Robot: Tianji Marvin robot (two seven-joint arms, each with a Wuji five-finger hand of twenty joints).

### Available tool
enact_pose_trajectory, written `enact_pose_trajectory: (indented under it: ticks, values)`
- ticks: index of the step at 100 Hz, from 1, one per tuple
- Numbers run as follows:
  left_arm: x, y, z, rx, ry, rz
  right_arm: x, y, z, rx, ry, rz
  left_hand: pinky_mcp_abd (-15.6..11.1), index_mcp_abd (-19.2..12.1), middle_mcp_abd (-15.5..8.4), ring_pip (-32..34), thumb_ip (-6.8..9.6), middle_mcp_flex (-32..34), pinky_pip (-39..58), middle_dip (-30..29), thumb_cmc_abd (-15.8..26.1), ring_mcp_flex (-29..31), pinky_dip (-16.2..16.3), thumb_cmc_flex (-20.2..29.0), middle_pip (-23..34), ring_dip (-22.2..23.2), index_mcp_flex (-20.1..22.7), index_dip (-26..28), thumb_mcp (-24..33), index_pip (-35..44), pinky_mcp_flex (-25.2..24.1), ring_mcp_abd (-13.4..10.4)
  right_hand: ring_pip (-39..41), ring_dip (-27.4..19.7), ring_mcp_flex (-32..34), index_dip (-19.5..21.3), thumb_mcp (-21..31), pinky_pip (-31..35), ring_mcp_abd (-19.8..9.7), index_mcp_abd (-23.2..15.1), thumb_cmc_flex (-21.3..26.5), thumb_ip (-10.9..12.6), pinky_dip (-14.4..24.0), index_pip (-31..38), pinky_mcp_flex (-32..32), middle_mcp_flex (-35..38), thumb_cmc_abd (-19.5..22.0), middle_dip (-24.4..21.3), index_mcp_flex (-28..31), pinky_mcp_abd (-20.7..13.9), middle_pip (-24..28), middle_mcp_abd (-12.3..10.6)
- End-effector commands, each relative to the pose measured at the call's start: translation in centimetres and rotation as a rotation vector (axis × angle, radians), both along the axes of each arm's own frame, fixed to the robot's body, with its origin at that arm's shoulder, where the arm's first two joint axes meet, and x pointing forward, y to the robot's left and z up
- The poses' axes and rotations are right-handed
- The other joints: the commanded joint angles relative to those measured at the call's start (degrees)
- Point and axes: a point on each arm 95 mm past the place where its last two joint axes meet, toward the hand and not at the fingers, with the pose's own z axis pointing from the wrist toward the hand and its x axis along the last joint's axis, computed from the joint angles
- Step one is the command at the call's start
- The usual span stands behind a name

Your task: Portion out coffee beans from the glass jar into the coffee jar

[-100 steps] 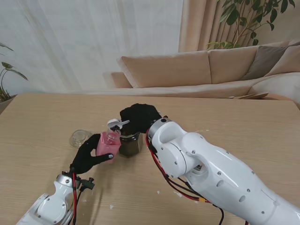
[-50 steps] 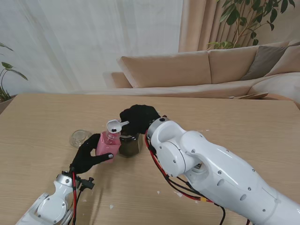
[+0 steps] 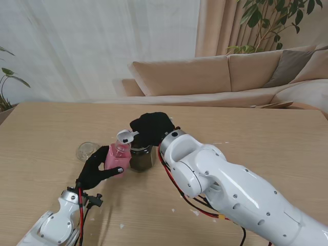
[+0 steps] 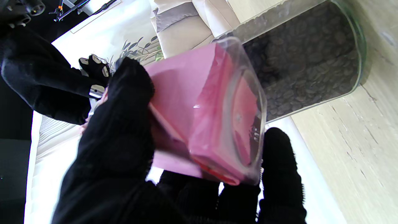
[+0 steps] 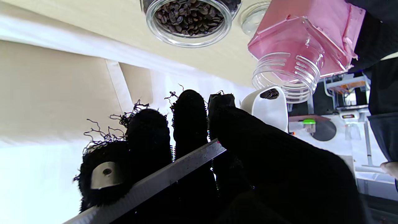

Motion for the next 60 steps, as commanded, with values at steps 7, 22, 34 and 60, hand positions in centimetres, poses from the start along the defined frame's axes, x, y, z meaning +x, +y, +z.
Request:
enact_pose_trajectory:
  ticks: [7,22,34,60]
  values:
    - [-0.19,-0.29,0.06,-0.003,0.005,-0.013,-0.54,0.29,-0.73,-0.031,-0.027,0.023,-1.0,-11.0,-8.4,0.1,1.42,6.2,-0.2,5.3,10.9,0.8,0.3,13.9,10.9,1.2,4.7,3.5,18.7,13.8,-0.2,-1.4,2.5,1.8,1.0,1.4,0.0,6.1,-0.2,-2.8,0.6,1.3,0.9,0.0,1.4,1.5,2.1,1.2,1.5,-3.0,1.5,-0.4]
    - [-0.20,-0.27,0.09,-0.004,0.005,-0.014,-0.82,0.43,-1.12,-0.064,-0.099,0.042,-0.8,-11.0,-8.4,0.1,1.41,6.2,-0.2,5.3,10.9,0.8,0.3,13.9,10.9,1.2,4.7,3.5,18.7,13.8,-0.1,-1.4,3.0,2.0,2.0,1.3,0.3,6.4,-0.5,-4.0,0.3,1.5,0.7,-0.7,2.5,2.9,1.6,2.0,2.4,-3.4,1.4,-1.8]
    - [-0.23,-0.31,0.08,-0.003,0.006,-0.015,-1.11,0.63,-1.34,-0.069,-0.127,0.057,-0.8,-11.0,-8.4,0.2,1.42,6.2,-0.2,5.3,10.9,0.8,0.3,13.9,10.9,1.1,4.7,3.5,18.7,13.8,-0.1,-1.4,3.5,2.1,3.0,1.0,0.7,6.8,-0.5,-4.5,0.1,1.8,0.7,-1.0,3.5,4.0,1.0,2.5,3.0,-3.4,1.5,-2.0]
    - [-0.31,-0.35,0.08,-0.007,0.009,-0.016,-1.40,0.67,-1.44,-0.070,-0.156,0.054,-0.8,-11.0,-8.4,0.1,1.40,6.2,-0.2,5.3,10.9,0.8,0.3,13.9,10.9,1.1,4.7,3.5,18.8,13.8,-0.1,-1.4,4.5,2.4,4.4,0.7,1.4,7.6,-0.9,-4.2,-0.1,2.2,0.5,-1.0,5.1,5.3,0.5,3.4,3.5,-3.6,1.7,-2.1]
